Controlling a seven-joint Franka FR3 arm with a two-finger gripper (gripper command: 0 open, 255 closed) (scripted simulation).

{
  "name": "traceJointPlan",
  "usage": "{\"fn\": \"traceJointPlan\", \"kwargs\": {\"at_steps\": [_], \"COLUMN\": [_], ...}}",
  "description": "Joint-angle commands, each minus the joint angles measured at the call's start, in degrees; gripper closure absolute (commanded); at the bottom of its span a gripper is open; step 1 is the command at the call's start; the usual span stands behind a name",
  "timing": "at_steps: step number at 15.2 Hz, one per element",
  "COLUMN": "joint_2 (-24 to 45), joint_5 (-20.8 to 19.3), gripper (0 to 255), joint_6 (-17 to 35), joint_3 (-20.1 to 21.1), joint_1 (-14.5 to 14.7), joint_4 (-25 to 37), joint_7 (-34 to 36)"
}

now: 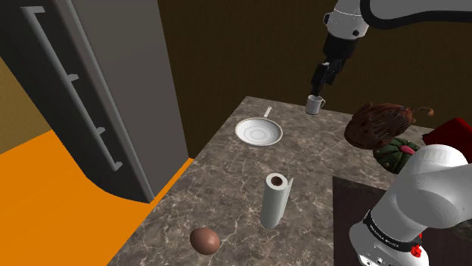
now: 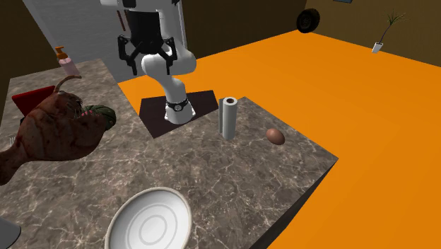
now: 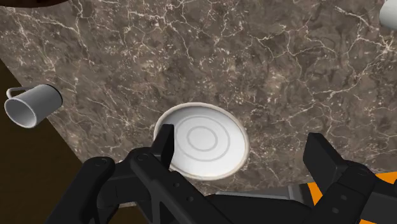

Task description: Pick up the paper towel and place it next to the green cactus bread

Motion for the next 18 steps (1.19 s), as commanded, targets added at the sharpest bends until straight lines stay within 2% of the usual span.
{"fn": "traceJointPlan", "kwargs": {"at_steps": [1, 10, 18], "joint_2": [0.0, -1.2, 2.8], "joint_5": [0.0, 7.1, 14.0], "gripper": [0, 0, 0], "joint_6": [0.0, 5.3, 11.9], "joint_3": [0.0, 9.6, 19.0], "joint_1": [0.0, 4.3, 8.7], "joint_4": [0.0, -8.8, -12.7], "joint_7": [0.0, 10.6, 20.1]}}
